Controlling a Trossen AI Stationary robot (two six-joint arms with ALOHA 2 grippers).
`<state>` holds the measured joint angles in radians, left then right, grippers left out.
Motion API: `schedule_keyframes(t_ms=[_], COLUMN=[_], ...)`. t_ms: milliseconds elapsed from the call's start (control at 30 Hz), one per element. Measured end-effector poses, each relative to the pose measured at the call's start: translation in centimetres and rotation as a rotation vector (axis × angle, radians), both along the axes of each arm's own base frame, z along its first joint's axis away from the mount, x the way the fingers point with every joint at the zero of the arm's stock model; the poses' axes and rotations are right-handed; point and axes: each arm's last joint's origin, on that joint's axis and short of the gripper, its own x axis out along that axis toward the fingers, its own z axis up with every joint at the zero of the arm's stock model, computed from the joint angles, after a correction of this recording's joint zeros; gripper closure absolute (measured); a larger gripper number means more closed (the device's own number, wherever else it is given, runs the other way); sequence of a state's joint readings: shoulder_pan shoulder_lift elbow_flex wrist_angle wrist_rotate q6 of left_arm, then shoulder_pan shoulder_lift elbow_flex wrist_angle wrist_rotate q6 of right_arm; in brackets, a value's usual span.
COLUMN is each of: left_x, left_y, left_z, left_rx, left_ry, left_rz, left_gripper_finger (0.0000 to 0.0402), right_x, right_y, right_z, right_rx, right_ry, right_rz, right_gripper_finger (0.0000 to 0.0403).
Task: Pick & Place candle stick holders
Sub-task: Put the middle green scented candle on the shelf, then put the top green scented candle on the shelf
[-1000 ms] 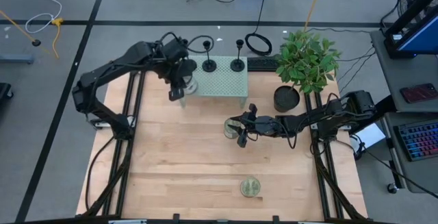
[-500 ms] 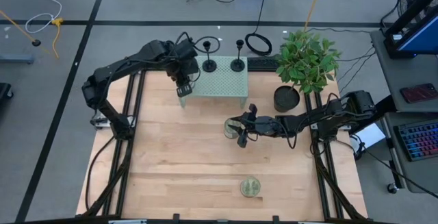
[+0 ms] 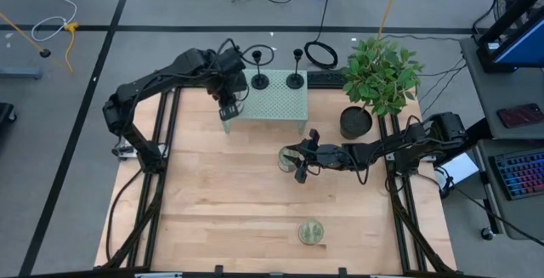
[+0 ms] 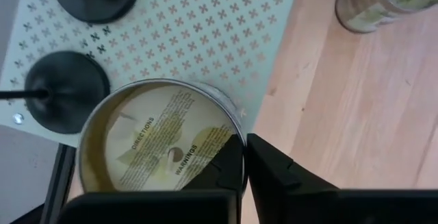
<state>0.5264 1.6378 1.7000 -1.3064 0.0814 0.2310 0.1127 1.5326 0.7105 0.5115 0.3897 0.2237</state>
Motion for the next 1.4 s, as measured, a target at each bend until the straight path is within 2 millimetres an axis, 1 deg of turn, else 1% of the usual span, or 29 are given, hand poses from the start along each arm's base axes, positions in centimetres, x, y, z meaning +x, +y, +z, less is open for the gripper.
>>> schedule_keyframes(t_ms=[200, 600, 700, 833, 1000, 1133, 1267, 1400], left_x=[0.4, 1.1, 1.3, 1.1, 0.4, -1.0, -2.3, -3.7], left_y=[-0.1, -0.8, -1.1, -1.8, -3.8, -6.2, -8.9, -11.4], left_z=[0.1, 0.3, 0.3, 0.8, 2.6, 4.6, 6.3, 7.3], left_rx=[0.021, 0.05, 0.075, 0.114, 0.191, 0.256, 0.308, 0.327], left_ry=[-0.03, -0.05, -0.047, -0.044, -0.087, -0.148, -0.202, -0.271], left_rz=[-0.009, -0.044, -0.049, -0.049, -0.077, -0.093, -0.13, -0.055], left_gripper_finger=[0.0381, 0.0322, 0.032, 0.0331, 0.0359, 0.0378, 0.0396, 0.0395], right_x=[0.0, -0.1, -0.1, -0.3, -0.4, -0.3, -0.3, -0.3], right_y=[0.0, 0.0, 0.0, 0.0, 0.0, 0.0, 0.0, 0.0], right_z=[-0.1, -0.2, -0.2, -0.7, -0.8, -0.7, -0.6, -0.7], right_rx=[-0.001, -0.002, 0.004, 0.014, -0.009, -0.014, -0.013, -0.006], right_ry=[0.007, 0.019, 0.025, 0.075, 0.09, 0.086, 0.069, 0.076], right_rz=[0.0, 0.0, 0.0, -0.006, 0.003, 0.006, 0.006, 0.003], right_gripper_finger=[0.0261, 0.0261, 0.0261, 0.0261, 0.0261, 0.0261, 0.0261, 0.0261])
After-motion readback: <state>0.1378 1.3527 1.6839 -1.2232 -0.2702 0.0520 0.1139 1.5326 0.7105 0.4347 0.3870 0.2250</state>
